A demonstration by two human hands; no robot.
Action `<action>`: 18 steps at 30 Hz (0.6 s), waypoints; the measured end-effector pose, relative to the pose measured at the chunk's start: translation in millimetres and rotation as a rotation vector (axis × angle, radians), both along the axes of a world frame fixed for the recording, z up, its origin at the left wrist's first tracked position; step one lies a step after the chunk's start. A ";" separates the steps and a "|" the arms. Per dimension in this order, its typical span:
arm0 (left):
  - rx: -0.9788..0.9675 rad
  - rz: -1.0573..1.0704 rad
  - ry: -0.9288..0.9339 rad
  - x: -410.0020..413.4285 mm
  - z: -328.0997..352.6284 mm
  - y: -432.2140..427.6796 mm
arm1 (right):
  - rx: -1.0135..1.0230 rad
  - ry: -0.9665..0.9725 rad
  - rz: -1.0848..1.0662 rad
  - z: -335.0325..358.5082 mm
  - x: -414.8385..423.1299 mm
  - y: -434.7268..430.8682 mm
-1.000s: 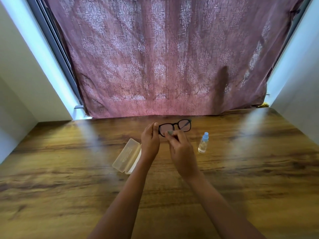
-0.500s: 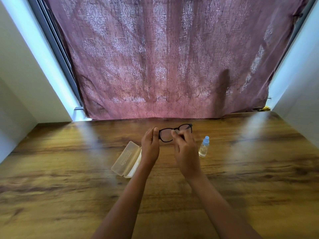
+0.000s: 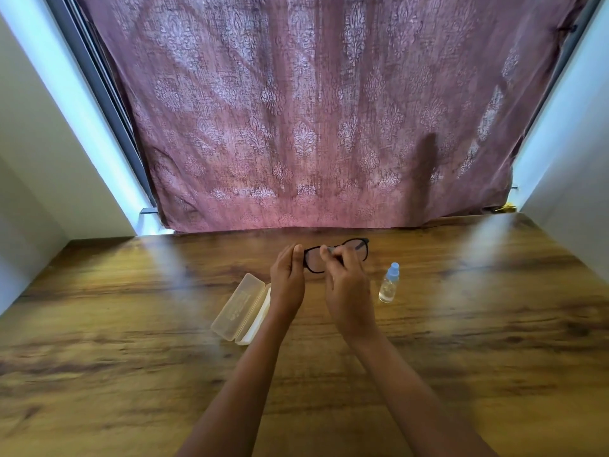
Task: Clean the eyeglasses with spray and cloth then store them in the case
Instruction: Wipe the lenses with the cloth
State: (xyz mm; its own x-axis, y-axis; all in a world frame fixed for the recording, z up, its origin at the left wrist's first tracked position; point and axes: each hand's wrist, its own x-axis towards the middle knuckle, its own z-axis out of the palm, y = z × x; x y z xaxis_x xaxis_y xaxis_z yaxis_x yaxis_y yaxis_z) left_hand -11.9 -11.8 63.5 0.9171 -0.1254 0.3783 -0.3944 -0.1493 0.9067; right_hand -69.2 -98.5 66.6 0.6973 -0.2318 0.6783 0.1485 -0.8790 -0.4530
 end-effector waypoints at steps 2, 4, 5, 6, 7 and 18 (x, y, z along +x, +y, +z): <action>-0.016 -0.013 0.009 1.0 1.1 -1.0 | -0.027 0.012 0.059 -0.8 -1.2 11.6; -0.026 -0.022 0.026 2.2 1.3 -0.5 | -0.060 0.041 0.110 -5.6 -6.8 15.7; -0.025 -0.028 0.025 2.3 1.0 0.2 | -0.075 0.052 0.114 -7.8 -9.2 12.6; -0.018 -0.029 0.020 2.4 0.3 1.5 | -0.085 0.048 0.101 -8.9 -9.8 6.9; -0.008 -0.027 0.012 2.6 -0.6 2.9 | -0.077 0.036 0.077 -8.7 -9.1 0.5; -0.101 -0.092 0.054 7.7 1.3 3.8 | -0.137 -0.007 0.134 -2.6 -13.3 4.8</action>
State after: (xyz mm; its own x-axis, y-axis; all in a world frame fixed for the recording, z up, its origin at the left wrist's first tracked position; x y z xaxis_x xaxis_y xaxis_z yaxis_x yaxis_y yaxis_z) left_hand -4.3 -8.0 64.8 0.9228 -0.1740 0.3437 -0.3525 -0.0218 0.9356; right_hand -82.4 -93.7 64.0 0.7111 -0.0427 0.7018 0.2708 -0.9045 -0.3294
